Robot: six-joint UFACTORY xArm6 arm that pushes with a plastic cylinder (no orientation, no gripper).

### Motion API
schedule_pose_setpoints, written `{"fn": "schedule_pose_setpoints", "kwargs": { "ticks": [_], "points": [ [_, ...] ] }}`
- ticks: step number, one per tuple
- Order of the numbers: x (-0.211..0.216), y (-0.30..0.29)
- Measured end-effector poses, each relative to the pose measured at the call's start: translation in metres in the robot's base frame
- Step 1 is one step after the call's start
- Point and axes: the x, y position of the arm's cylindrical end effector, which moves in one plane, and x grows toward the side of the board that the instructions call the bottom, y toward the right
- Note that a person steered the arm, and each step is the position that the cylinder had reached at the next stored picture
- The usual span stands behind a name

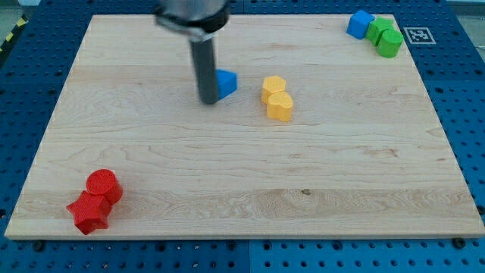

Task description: Move the blue triangle below the blue cube

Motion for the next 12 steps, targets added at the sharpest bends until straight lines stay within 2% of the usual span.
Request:
{"fn": "schedule_pose_setpoints", "kwargs": {
  "ticks": [1,2,3,4,5,6,8,9,10,11,12],
  "points": [
    [-0.049,0.040],
    [-0.043,0.037],
    [-0.039,0.010],
    [-0.069,0.011],
    [-0.096,0.085],
    [-0.097,0.151],
    [-0.066,0.098],
    [-0.061,0.146],
    [-0.083,0.192],
    [-0.079,0.190],
    [-0.053,0.189]
  ]
}}
